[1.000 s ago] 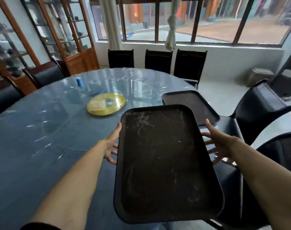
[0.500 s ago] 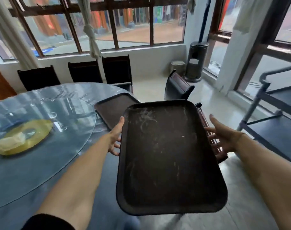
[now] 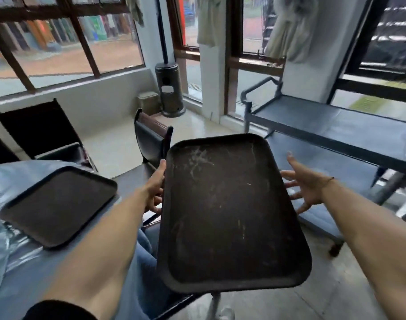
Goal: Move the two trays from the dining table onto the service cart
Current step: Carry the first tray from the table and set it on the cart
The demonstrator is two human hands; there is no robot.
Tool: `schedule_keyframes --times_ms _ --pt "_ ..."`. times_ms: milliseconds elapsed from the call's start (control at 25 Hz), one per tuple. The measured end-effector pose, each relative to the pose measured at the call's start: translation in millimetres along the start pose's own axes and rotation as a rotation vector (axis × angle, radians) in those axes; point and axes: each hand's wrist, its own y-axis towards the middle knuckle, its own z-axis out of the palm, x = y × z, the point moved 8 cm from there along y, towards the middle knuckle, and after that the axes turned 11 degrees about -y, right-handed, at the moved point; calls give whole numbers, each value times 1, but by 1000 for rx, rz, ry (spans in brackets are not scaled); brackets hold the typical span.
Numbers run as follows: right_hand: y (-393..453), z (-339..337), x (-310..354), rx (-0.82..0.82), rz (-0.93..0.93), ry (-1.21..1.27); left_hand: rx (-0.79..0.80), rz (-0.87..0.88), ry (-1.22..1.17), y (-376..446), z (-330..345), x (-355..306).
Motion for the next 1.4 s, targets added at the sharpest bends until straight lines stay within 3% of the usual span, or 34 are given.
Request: schedule_keyframes --times_ms 320,640,960,1400 --pt "37 -109 -1 -192 83 181 248 -14 132 102 127 -85" --pt "71 -176 -5 -322 146 321 357 21 320 173 232 -149" --pt "121 -266 8 -383 160 344 346 18 380 232 328 -193" --pt "221 -422 50 -318 124 291 260 39 332 304 455 -266"
